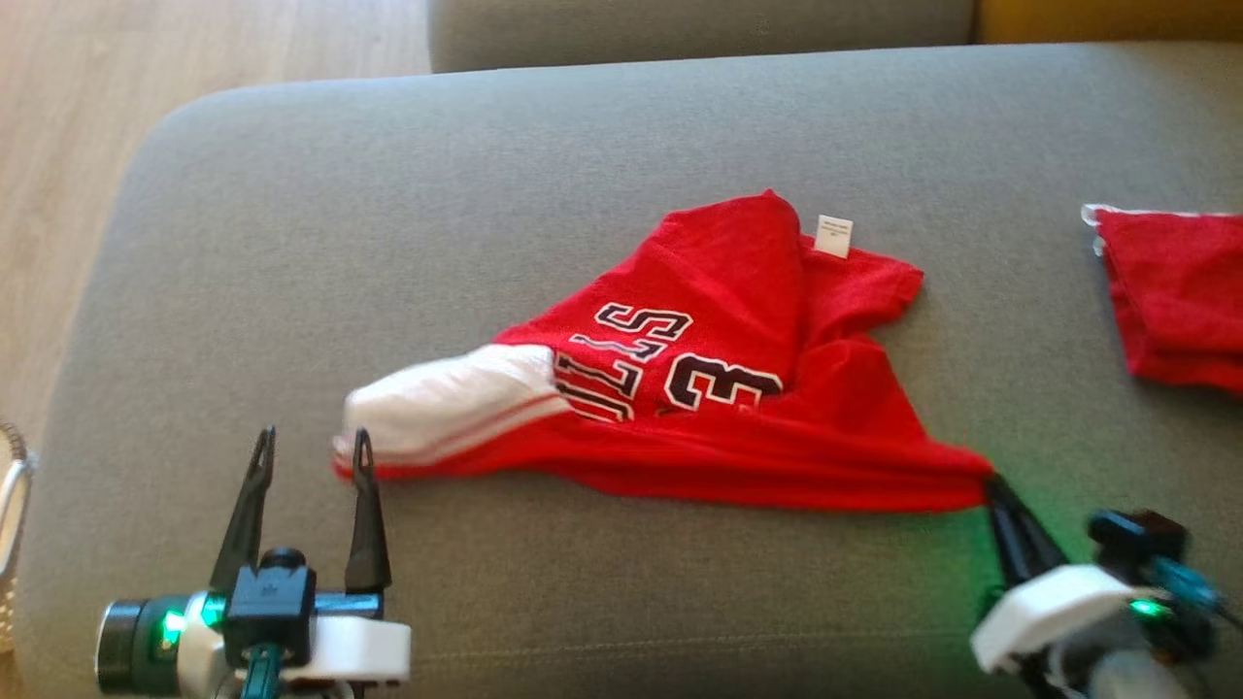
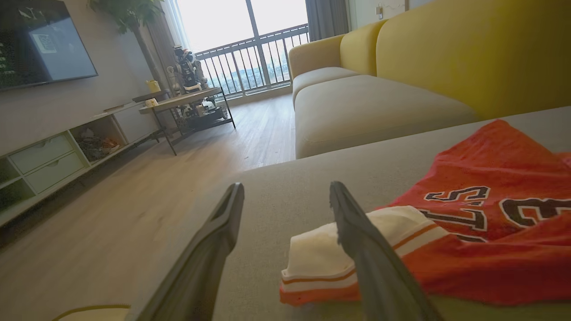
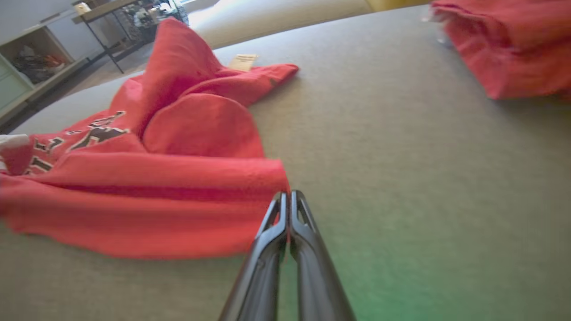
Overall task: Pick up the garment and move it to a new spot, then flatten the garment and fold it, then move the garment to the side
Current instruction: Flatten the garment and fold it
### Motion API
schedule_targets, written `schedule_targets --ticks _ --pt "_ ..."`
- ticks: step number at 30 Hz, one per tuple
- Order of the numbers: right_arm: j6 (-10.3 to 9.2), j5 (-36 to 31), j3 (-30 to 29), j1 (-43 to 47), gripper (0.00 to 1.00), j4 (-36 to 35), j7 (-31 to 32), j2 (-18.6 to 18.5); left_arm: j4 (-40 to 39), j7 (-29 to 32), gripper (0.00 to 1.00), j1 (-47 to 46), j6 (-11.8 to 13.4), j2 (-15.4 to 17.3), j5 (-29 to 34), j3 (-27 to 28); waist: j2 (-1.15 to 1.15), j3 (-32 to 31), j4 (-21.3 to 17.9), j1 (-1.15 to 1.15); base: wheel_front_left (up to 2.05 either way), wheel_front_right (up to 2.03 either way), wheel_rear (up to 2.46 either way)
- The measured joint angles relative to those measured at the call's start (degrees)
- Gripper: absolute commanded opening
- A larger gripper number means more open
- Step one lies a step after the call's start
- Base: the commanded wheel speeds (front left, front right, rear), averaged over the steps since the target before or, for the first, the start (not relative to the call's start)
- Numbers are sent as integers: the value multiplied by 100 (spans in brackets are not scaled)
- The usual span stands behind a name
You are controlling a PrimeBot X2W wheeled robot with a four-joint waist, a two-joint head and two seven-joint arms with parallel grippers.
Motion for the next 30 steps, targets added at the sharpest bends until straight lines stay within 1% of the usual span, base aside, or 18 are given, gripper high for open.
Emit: schedule_targets --ticks 3,6,9,11,14,15,17,18,20,21,23,25,28,30 --pt "0 -192 -485 318 0 -422 105 -55 109 0 100 53 -163 -26 -125 24 0 52 -96 0 0 0 0" --pt "0 -515 -962 401 0 -876 279 -47 246 11 100 31 -337 -51 -259 103 0 94 -193 0 0 0 0" --pt "0 -804 -1173 396 0 -1254 419 1 379 15 100 -29 -590 -96 -457 127 0 146 -263 0 0 0 0" --pt "0 -864 -1176 396 0 -1382 500 75 526 15 100 -104 -887 -164 -732 115 0 181 -295 0 0 0 0" --pt "0 -927 -1158 394 0 -1478 548 142 770 187 100 -213 -1454 -158 -1088 -86 0 219 -325 0 0 0 0" --pt "0 -935 -1138 394 0 -1510 550 151 805 347 100 -253 -1817 -131 -1212 -296 0 238 -333 0 0 0 0" --pt "0 -932 -1117 394 0 -1523 553 154 762 402 100 -268 -2151 -56 -1233 -510 0 264 -342 0 0 0 0" --pt "0 -905 -1096 394 0 -1524 553 154 724 445 100 -267 -2261 7 -1232 -605 0 281 -346 0 0 0 0" --pt "0 -843 -1053 391 0 -1523 553 155 710 577 100 -267 -2396 142 -1213 -704 0 306 -349 0 0 0 0" --pt "0 -843 -1053 391 0 -1523 553 155 710 577 100 -267 -2396 142 -1213 -704 0 306 -349 0 0 0 0" --pt "0 -797 -1020 391 0 -1523 552 158 757 677 100 -268 -2399 259 -1158 -745 0 323 -345 0 0 0 0" --pt "0 -795 -1006 391 0 -1523 552 158 920 778 100 -314 -2451 314 -1081 -825 0 338 -339 0 0 0 0" --pt "0 -761 -955 390 0 -1521 552 158 1233 838 100 -527 -2458 255 -1007 -943 0 371 -343 0 0 0 0" --pt "0 -747 -929 380 0 -1517 552 158 1500 916 100 -773 -2557 201 -901 -1085 0 391 -359 0 0 0 0"
